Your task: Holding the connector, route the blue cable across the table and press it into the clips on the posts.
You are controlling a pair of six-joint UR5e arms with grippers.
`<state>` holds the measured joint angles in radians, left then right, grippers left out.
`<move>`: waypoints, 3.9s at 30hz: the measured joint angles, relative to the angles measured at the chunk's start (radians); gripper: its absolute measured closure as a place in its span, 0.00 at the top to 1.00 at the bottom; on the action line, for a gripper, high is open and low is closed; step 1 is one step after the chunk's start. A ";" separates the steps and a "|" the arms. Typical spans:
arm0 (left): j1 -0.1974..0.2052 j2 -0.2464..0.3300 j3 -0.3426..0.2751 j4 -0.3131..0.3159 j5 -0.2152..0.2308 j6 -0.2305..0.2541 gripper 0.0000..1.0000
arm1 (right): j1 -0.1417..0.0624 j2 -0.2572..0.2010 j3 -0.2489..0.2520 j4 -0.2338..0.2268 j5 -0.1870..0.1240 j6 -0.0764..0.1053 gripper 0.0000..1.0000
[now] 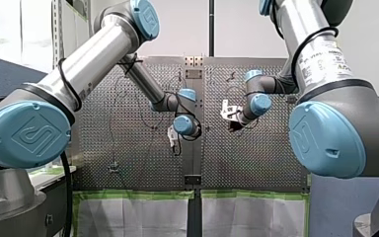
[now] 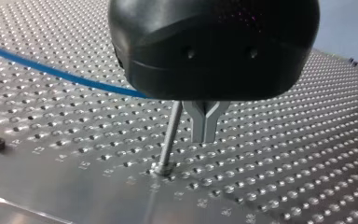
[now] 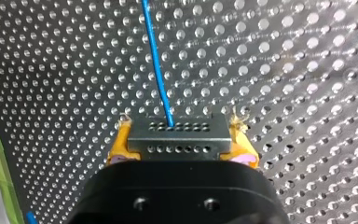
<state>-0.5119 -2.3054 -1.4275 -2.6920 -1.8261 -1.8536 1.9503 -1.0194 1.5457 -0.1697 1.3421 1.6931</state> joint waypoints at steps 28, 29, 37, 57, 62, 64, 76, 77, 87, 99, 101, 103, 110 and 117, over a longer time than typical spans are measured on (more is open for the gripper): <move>0.012 0.004 0.080 -0.177 -0.002 0.058 0.98 | -0.049 0.040 -0.076 -0.010 -0.016 0.011 0.00; 0.009 0.006 0.080 -0.186 -0.005 0.068 0.98 | -0.050 0.040 -0.076 -0.010 -0.016 0.012 0.00; -0.016 0.044 0.076 -0.245 -0.058 0.101 0.98 | -0.059 0.040 -0.076 -0.009 -0.017 0.013 0.00; -0.145 0.113 -0.002 -0.284 -0.178 0.109 0.98 | -0.072 0.041 -0.075 0.004 -0.023 0.015 0.00; -0.187 0.130 -0.003 -0.276 -0.187 0.106 0.98 | -0.077 0.041 -0.074 0.006 -0.023 0.017 0.00; -0.198 0.132 -0.003 -0.274 -0.187 0.104 0.98 | -0.079 0.041 -0.074 0.007 -0.024 0.017 0.00; -0.276 0.109 0.021 -0.197 -0.218 0.049 0.98 | -0.098 0.040 -0.074 0.023 -0.026 0.018 0.00; -0.278 0.099 0.031 -0.199 -0.225 0.047 0.98 | -0.099 0.041 -0.075 0.025 -0.026 0.018 0.00; -0.284 0.003 0.128 -0.285 -0.282 0.020 0.98 | -0.108 0.040 -0.075 0.046 -0.026 0.013 0.00; -0.297 -0.103 0.244 -0.322 -0.338 0.008 0.98 | -0.116 0.040 -0.074 0.043 -0.034 0.015 0.00; -0.300 -0.108 0.264 -0.315 -0.351 0.004 0.98 | -0.117 0.040 -0.074 0.043 -0.040 0.017 0.00; -0.302 -0.110 0.282 -0.309 -0.367 0.001 0.98 | -0.118 0.040 -0.075 0.042 -0.043 0.017 0.00; -0.303 -0.114 0.342 -0.288 -0.412 -0.007 0.98 | -0.119 0.040 -0.074 0.042 -0.047 0.018 0.00; -0.286 -0.151 0.380 -0.284 -0.431 -0.012 0.98 | -0.119 0.040 -0.074 0.042 -0.047 0.018 0.00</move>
<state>-0.7975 -2.4567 -1.0477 -2.9757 -2.2574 -1.8656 1.8309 -0.9796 1.4713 -0.1275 1.2949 1.7106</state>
